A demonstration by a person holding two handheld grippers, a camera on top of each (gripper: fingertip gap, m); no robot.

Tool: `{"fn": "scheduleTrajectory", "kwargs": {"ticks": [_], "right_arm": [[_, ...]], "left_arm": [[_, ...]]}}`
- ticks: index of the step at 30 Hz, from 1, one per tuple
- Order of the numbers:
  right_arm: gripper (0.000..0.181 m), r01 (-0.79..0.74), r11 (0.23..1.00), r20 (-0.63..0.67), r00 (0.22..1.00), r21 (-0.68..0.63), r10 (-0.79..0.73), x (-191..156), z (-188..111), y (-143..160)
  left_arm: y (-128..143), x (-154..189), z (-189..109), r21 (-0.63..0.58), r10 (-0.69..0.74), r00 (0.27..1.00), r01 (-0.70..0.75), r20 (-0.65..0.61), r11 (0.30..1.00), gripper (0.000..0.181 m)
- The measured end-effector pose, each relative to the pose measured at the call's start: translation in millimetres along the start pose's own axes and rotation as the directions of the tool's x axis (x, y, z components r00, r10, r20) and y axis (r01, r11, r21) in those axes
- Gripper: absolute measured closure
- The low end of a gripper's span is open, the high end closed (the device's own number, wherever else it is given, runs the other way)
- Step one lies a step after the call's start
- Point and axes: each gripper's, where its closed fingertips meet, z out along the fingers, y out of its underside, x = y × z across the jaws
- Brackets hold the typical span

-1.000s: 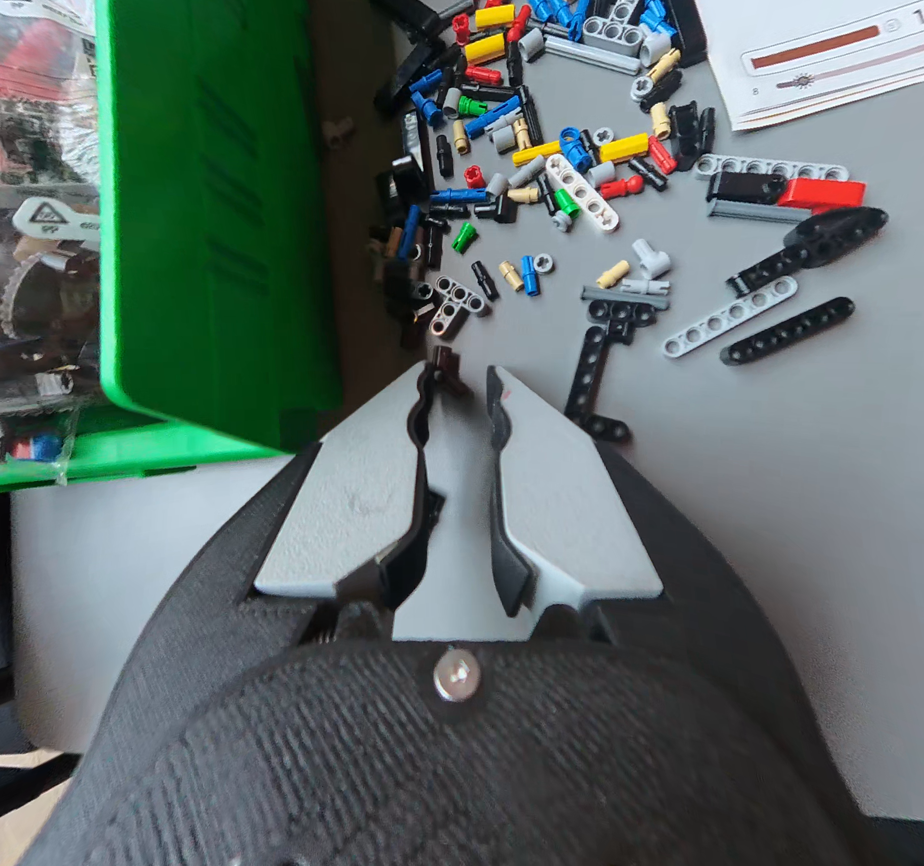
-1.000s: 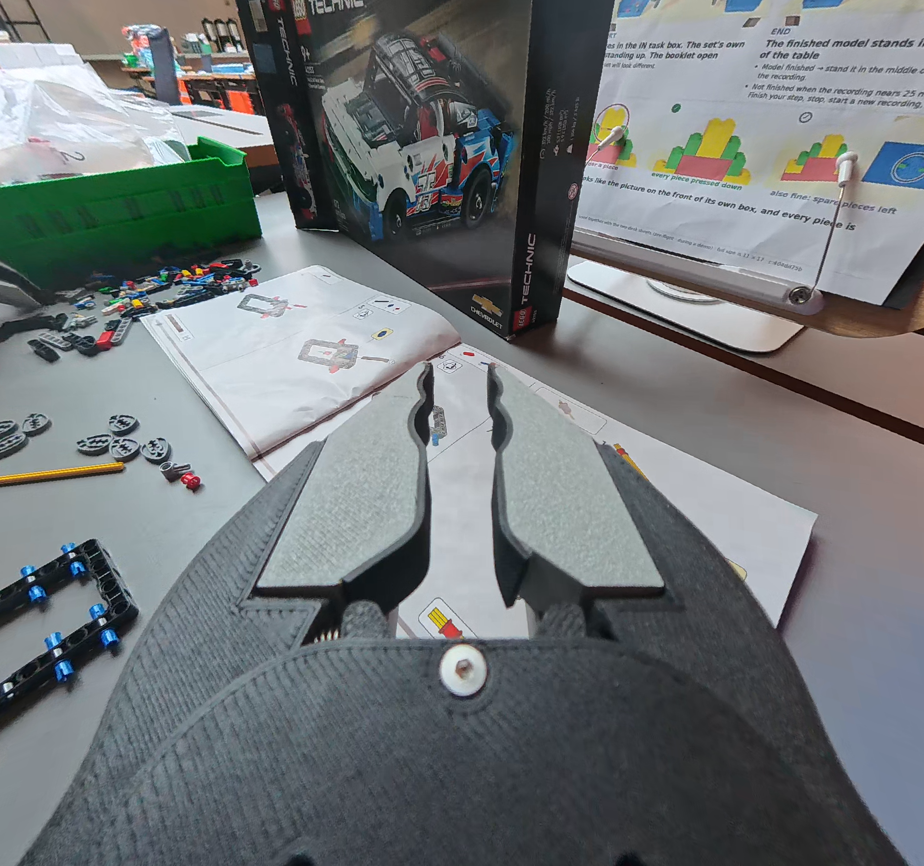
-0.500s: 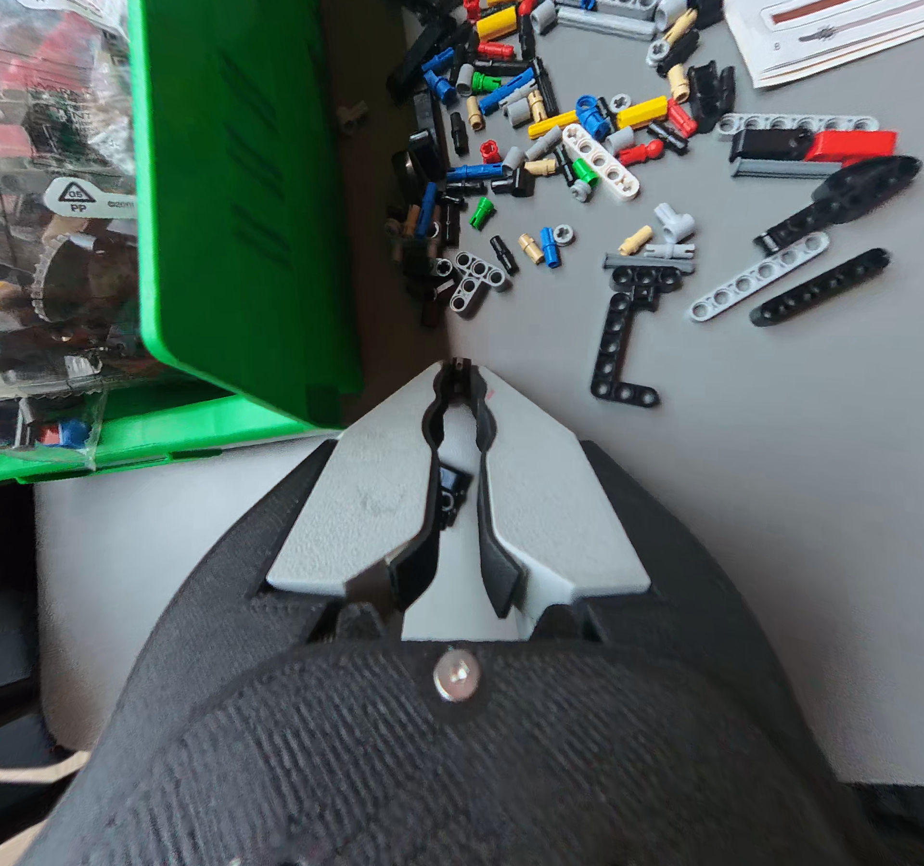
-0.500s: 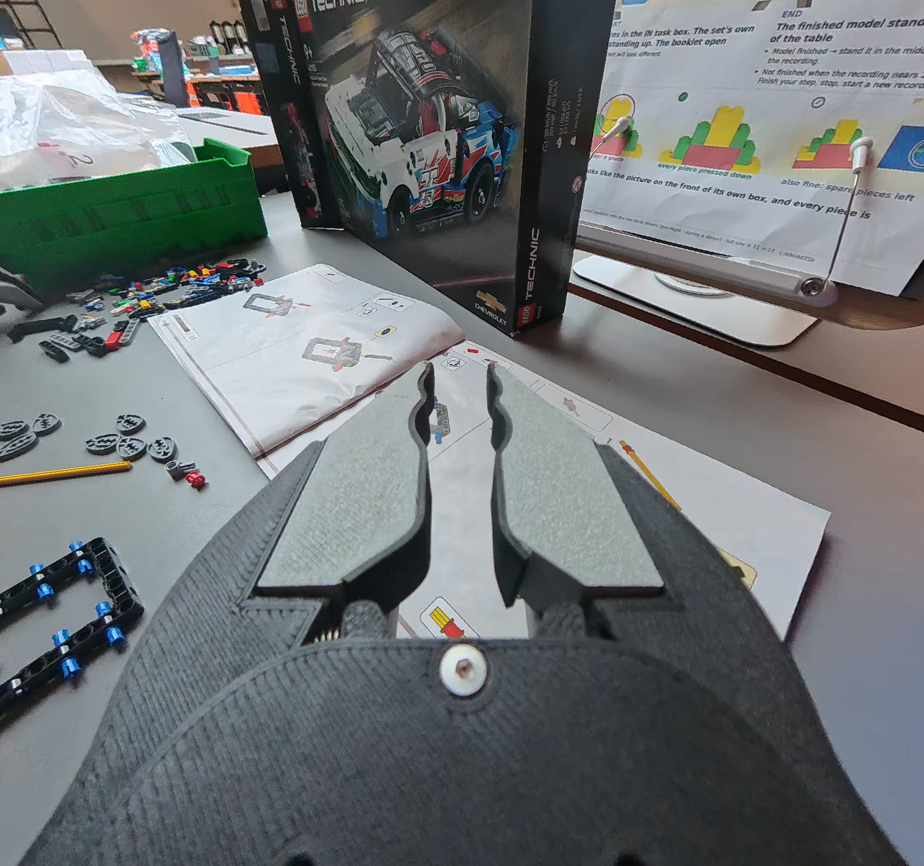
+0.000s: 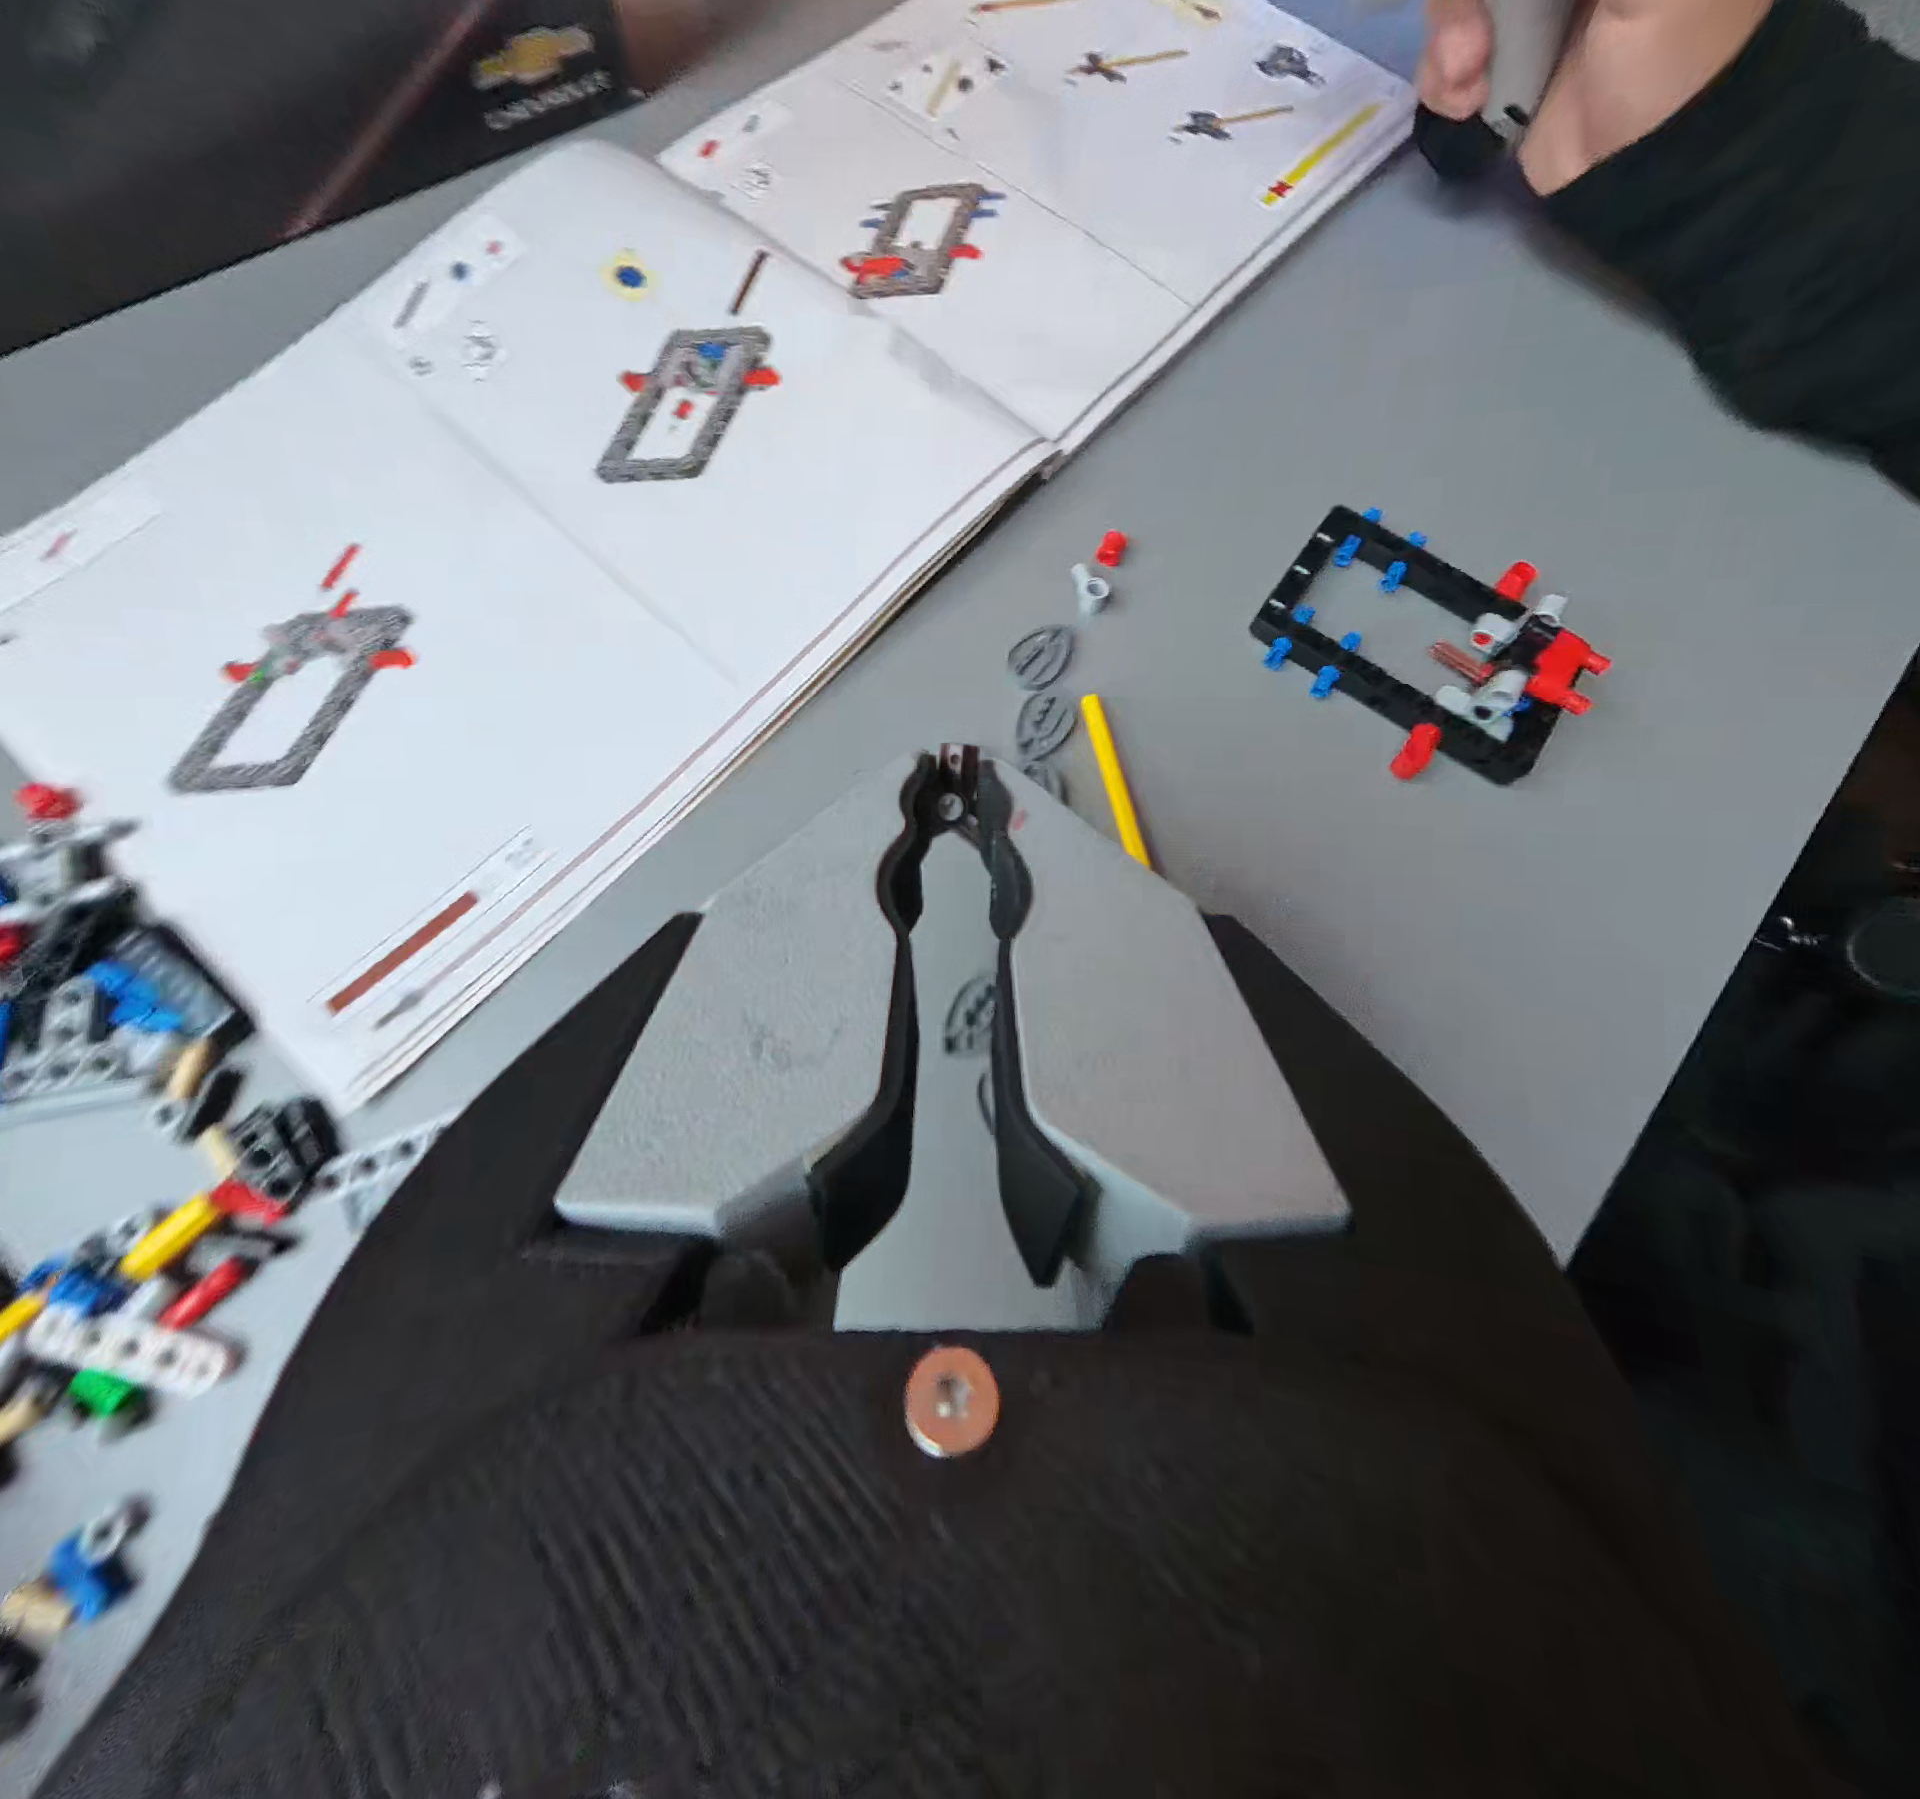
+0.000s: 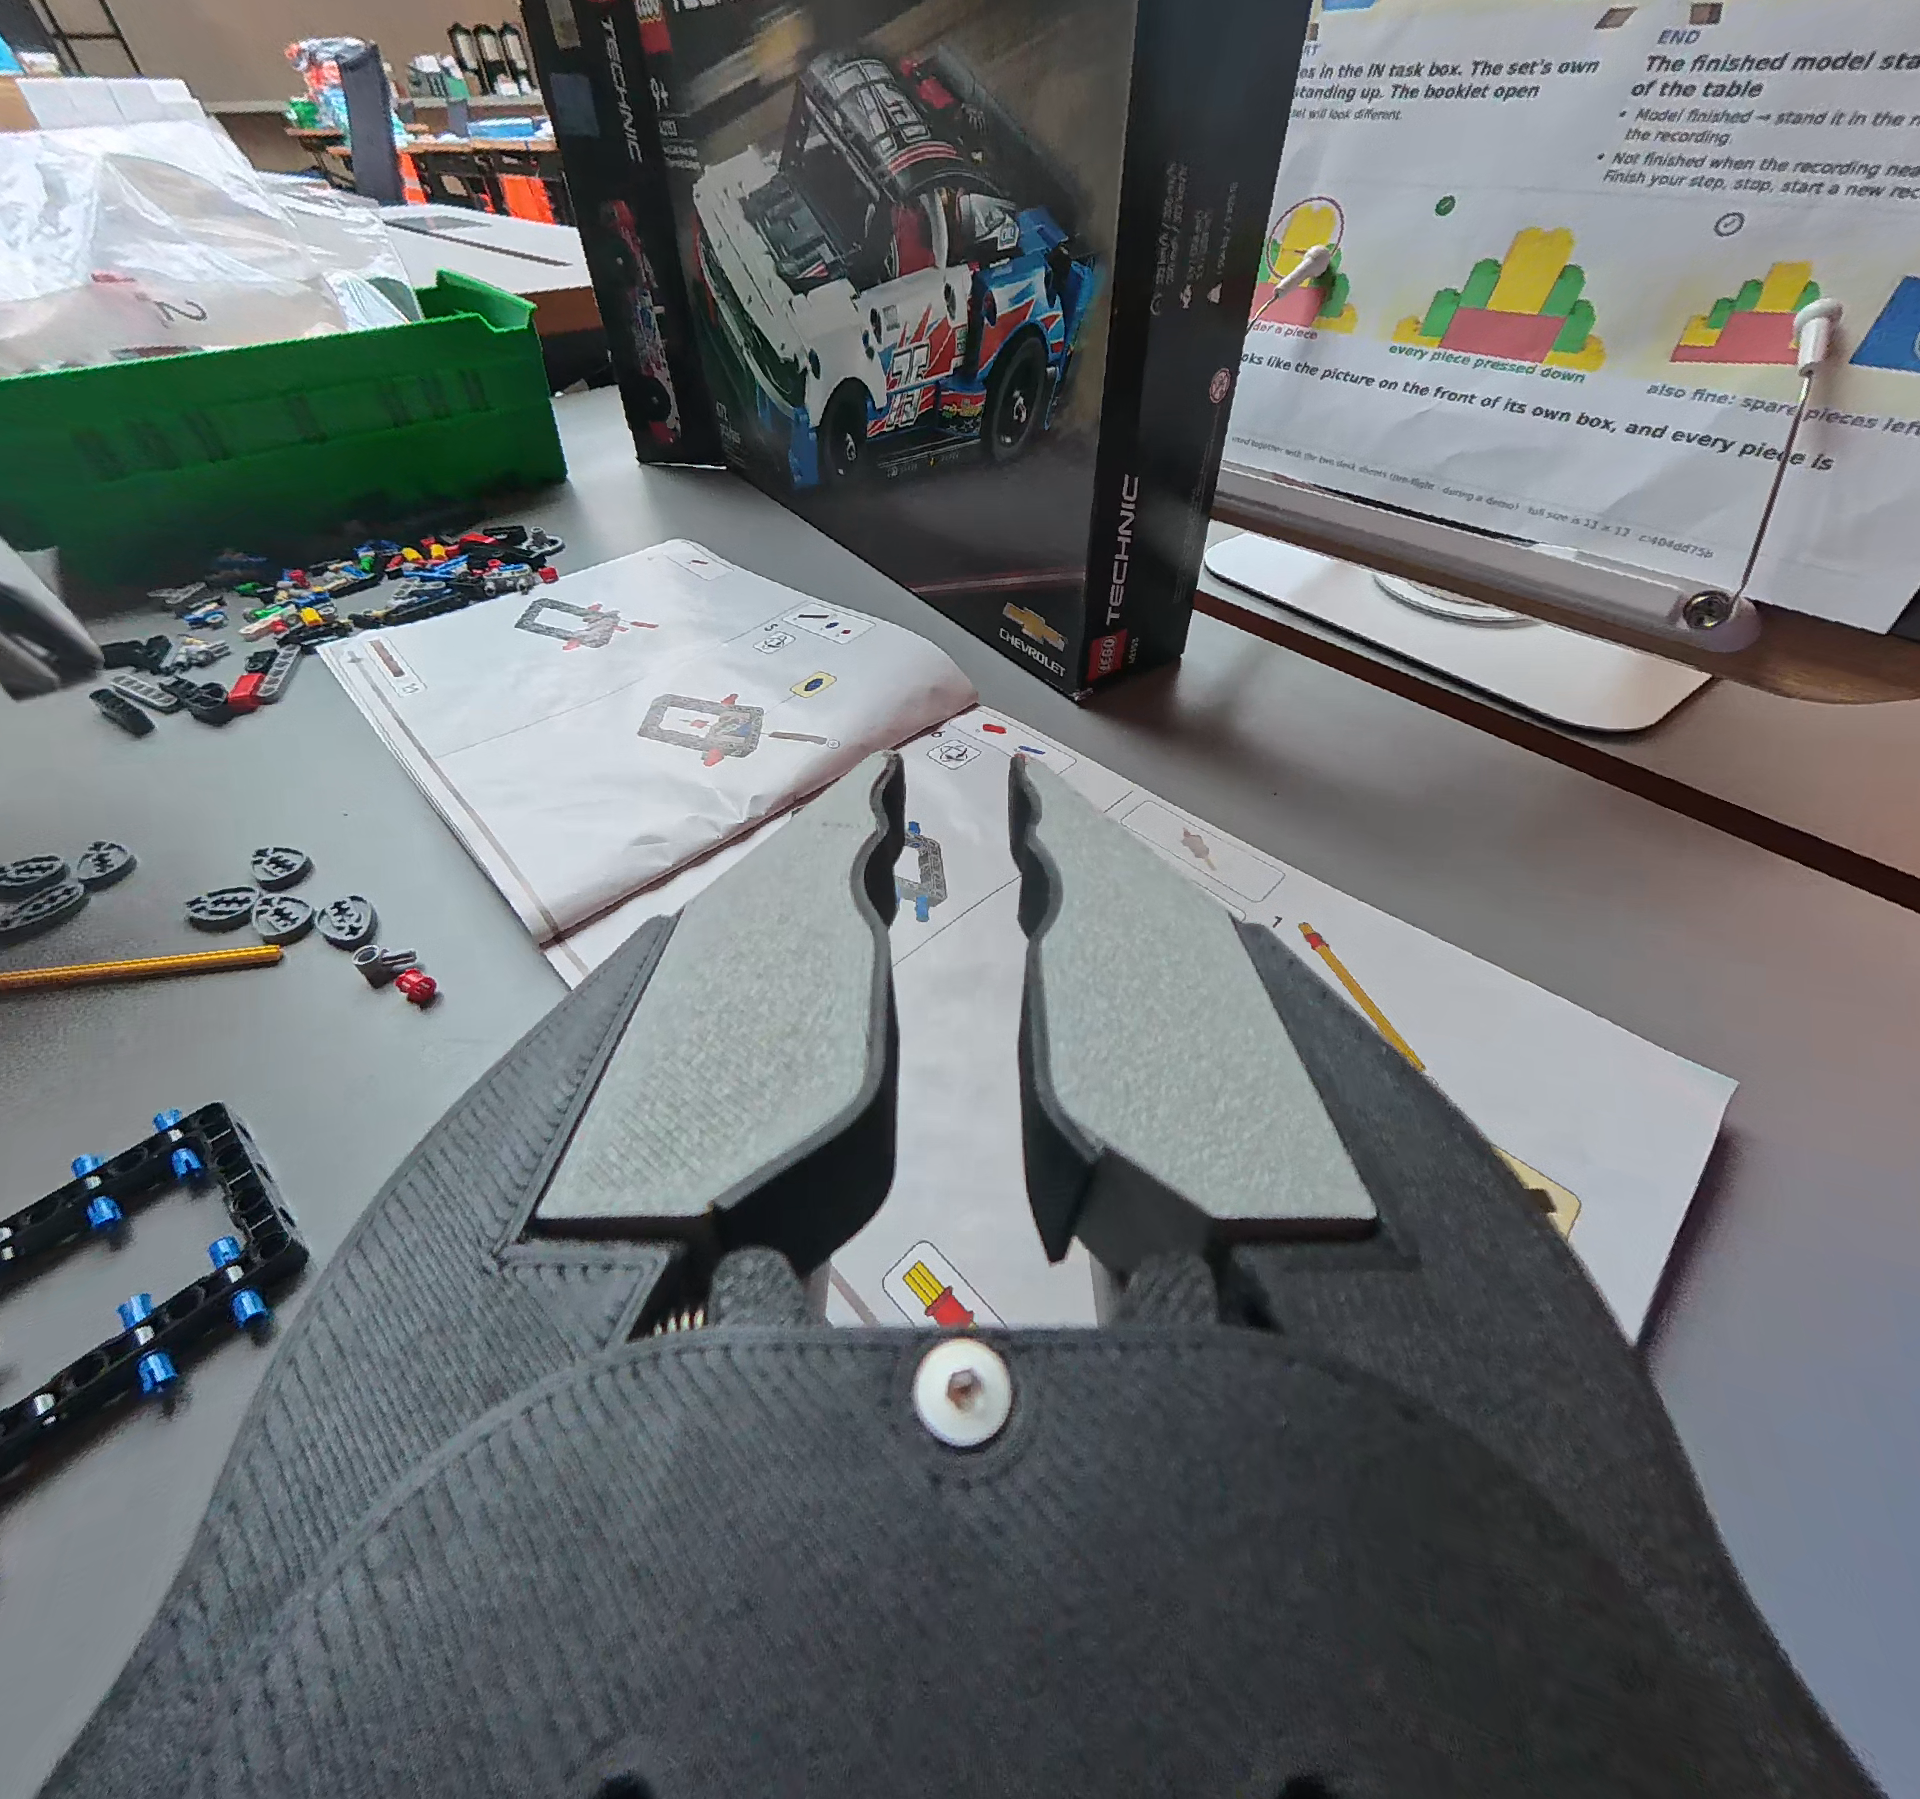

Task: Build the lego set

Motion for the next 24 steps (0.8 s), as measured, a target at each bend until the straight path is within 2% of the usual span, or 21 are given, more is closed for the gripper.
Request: {"fn": "scheduleTrajectory", "kwargs": {"ticks": [3, 5, 10, 15, 19, 24], "right_arm": [[0.165, 0.008, 1.0, -0.012, 1.0, 0.01, -0.008, 3.5, -3.4, -4.2], [0.165, 0.01, 1.0, -0.018, 1.0, 0.025, -0.009, 7.2, -7.6, -9.6], [0.164, 0.101, 0.995, -0.079, 0.992, 0.011, -0.1, 19.7, -20.6, -19.8], [0.165, 0.139, 0.99, -0.106, 0.985, 0.005, -0.137, 24.7, -27.0, -23.5], [0.165, 0.134, 0.991, -0.125, 0.984, 0.016, -0.131, 31.8, -32.8, -26.3], [0.159, 0.121, 0.993, -0.134, 0.984, 0.009, -0.119, 38.7, -35.2, -23.9]], "left_arm": [[4.5, 17.5, 30.9, -0.084, 0.04, 0.998, -0.044, -0.052, 0.995, 0.176], [14.0, 14.2, 40.8, -0.142, 0.066, 0.998, -0.068, -0.016, 0.988, 0.176], [31.5, 13.6, 50.0, -0.224, 0.043, 0.999, -0.046, -0.02, 0.973, 0.165], [19.9, 8.0, 42.4, -0.191, 0.048, 0.999, -0.049, -0.009, 0.98, 0.161], [-20.0, -7.4, 28.9, -0.094, 0.086, 0.996, -0.083, 0.035, 0.992, 0.162], [-112.2, -45.2, 30.6, 0.137, 0.113, 0.986, -0.13, 0.123, 0.982, 0.153]]}}
